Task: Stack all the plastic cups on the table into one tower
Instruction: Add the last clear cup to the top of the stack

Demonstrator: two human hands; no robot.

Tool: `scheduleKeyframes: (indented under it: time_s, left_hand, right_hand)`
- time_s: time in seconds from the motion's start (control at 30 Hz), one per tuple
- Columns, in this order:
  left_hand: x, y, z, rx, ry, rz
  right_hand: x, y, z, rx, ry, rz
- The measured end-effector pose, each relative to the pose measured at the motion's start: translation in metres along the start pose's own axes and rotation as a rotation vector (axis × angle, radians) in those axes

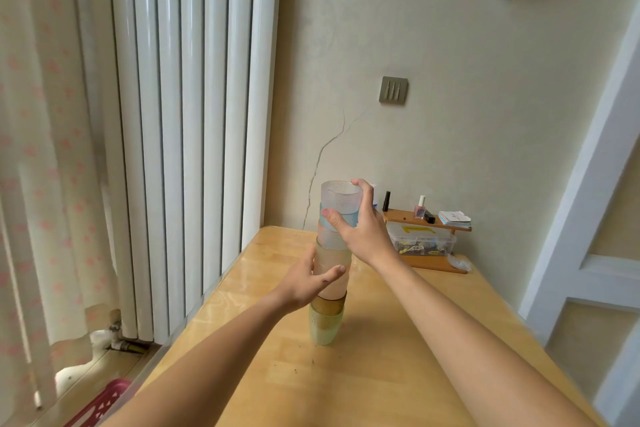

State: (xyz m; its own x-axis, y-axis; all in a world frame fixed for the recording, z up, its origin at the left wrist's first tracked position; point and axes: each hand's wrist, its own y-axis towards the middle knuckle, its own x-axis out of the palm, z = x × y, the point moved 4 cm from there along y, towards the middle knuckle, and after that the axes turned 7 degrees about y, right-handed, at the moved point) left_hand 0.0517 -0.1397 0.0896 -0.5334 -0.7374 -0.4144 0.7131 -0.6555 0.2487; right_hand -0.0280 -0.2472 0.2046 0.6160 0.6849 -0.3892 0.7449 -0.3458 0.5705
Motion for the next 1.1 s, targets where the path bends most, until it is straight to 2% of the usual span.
scheduleKeyframes:
  time_s: [0.33,0.57,0.73,0.83,1.0,1.1]
  left_hand:
    - [-0.005,0.000,0.034,0.209,-0.003,0.140]
    - [-0.011,0.007,0.042,0.251,-0.068,0.255]
    - [-0.011,0.008,0.046,0.270,-0.079,0.242]
    - [-0.012,0.009,0.047,0.269,-0.085,0.213]
    - [-0.008,0.007,0.032,0.221,-0.071,0.086]
    - [-0.004,0.006,0.008,0.135,-0.070,0.004]
  right_hand:
    - [0.002,-0.001,0.002,-0.010,0.109,0.014]
    - [0.003,0.007,-0.006,0.021,0.163,0.020]
    - [0.002,0.009,-0.002,0.009,0.198,0.050]
    - [0.001,0.011,0.000,0.026,0.198,0.006]
    - [-0.003,0.012,0.004,0.052,0.210,-0.086]
    - [-0.004,0.011,0.005,0.065,0.184,-0.075]
